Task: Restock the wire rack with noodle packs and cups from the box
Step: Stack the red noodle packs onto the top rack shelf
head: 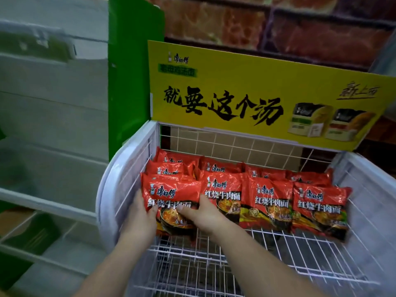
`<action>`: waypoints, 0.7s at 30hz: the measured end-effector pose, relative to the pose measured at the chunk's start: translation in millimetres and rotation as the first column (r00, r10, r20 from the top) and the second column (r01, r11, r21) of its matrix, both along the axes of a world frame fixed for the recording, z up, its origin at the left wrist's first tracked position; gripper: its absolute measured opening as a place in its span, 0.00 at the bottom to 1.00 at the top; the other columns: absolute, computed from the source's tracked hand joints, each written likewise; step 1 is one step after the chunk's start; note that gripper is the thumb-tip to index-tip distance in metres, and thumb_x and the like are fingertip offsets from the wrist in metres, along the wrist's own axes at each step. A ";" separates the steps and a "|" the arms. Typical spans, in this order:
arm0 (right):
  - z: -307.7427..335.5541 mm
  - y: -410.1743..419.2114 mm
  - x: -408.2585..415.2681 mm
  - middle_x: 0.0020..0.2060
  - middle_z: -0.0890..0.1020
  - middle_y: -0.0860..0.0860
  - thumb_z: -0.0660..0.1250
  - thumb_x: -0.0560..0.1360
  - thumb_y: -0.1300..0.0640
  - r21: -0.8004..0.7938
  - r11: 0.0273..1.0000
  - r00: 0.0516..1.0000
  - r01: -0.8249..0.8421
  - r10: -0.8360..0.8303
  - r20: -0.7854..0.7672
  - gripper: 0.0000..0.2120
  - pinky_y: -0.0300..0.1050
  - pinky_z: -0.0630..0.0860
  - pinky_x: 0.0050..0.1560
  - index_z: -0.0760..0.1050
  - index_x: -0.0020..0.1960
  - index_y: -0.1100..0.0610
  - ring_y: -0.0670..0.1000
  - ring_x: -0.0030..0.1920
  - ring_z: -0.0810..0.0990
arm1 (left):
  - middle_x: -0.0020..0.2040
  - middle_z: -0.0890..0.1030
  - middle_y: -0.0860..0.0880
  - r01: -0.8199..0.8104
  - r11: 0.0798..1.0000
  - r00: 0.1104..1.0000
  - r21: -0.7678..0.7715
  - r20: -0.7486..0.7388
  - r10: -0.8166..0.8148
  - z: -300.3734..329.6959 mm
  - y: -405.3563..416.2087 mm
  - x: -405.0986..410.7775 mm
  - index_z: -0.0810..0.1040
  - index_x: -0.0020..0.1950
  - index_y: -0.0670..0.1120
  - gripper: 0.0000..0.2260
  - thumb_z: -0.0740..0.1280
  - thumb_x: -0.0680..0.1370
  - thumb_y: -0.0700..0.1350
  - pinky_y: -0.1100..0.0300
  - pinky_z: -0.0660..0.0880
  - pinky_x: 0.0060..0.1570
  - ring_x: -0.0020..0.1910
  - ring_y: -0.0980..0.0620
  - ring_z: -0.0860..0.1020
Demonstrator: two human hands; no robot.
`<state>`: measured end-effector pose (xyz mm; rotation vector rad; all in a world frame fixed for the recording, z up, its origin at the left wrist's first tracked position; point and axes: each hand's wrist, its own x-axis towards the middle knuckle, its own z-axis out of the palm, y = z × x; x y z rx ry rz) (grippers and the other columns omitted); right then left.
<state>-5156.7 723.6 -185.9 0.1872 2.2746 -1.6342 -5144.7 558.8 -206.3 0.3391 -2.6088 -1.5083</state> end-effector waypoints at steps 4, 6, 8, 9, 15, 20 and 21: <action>9.0 -7.3 -6.8 0.69 0.74 0.49 0.68 0.77 0.44 0.214 0.975 0.996 -0.057 0.069 -0.048 0.29 0.51 0.69 0.69 0.62 0.74 0.50 0.54 0.68 0.73 | 0.76 0.66 0.50 0.023 0.999 0.999 0.037 -0.032 -0.021 0.7 -1.4 -4.3 0.46 0.78 0.64 0.35 0.63 0.81 0.42 0.41 0.68 0.68 0.72 0.43 0.68; 7.7 -12.0 -12.1 0.68 0.74 0.51 0.65 0.77 0.40 0.398 0.914 0.995 -0.076 0.098 -0.036 0.31 0.53 0.71 0.68 0.60 0.75 0.50 0.57 0.67 0.74 | 0.77 0.65 0.49 0.030 0.999 0.999 0.042 -0.046 -0.029 1.2 -2.4 -10.4 0.46 0.78 0.65 0.36 0.63 0.81 0.41 0.42 0.67 0.69 0.72 0.43 0.68; 7.0 -15.7 -15.3 0.64 0.76 0.52 0.64 0.76 0.37 0.533 0.843 0.995 -0.067 0.096 -0.027 0.31 0.54 0.75 0.63 0.63 0.73 0.51 0.58 0.63 0.77 | 0.75 0.67 0.48 0.027 0.999 0.997 0.025 -0.069 -0.025 0.9 -2.3 -13.9 0.46 0.78 0.65 0.37 0.63 0.80 0.39 0.44 0.69 0.67 0.70 0.42 0.70; 6.4 -16.5 -16.3 0.61 0.78 0.52 0.64 0.75 0.36 0.585 0.809 0.996 -0.051 0.086 -0.033 0.30 0.54 0.76 0.60 0.65 0.70 0.52 0.58 0.60 0.78 | 0.74 0.68 0.47 0.024 1.000 0.995 0.009 -0.098 -0.024 -0.1 -0.9 -14.0 0.45 0.78 0.65 0.38 0.64 0.80 0.38 0.44 0.69 0.66 0.69 0.42 0.70; 9.8 -17.4 -10.0 0.49 0.82 0.50 0.66 0.71 0.32 0.715 0.699 0.992 -0.015 0.099 -0.076 0.29 0.51 0.79 0.51 0.72 0.60 0.53 0.56 0.49 0.82 | 0.74 0.62 0.43 -0.092 0.945 0.959 -0.313 -0.283 -0.001 -9.0 9.2 4.7 0.54 0.79 0.62 0.35 0.66 0.79 0.40 0.39 0.71 0.65 0.69 0.40 0.68; 19.2 -5.5 3.9 0.54 0.80 0.54 0.69 0.75 0.41 0.473 0.869 0.986 -0.144 0.165 -0.004 0.26 0.53 0.81 0.50 0.69 0.65 0.55 0.57 0.50 0.81 | 0.73 0.64 0.38 -0.116 0.843 0.919 -0.525 -0.378 -0.109 -18.9 7.7 1.1 0.76 0.70 0.49 0.25 0.71 0.73 0.37 0.34 0.65 0.68 0.71 0.35 0.64; 21.4 -3.2 6.4 0.55 0.80 0.54 0.69 0.76 0.42 0.461 0.876 0.986 -0.142 0.169 -0.016 0.25 0.53 0.81 0.52 0.69 0.66 0.55 0.58 0.51 0.81 | 0.72 0.66 0.37 -0.110 0.832 0.909 -0.544 -0.394 -0.137 -20.2 8.8 0.6 0.77 0.69 0.47 0.24 0.71 0.73 0.36 0.34 0.65 0.69 0.71 0.35 0.64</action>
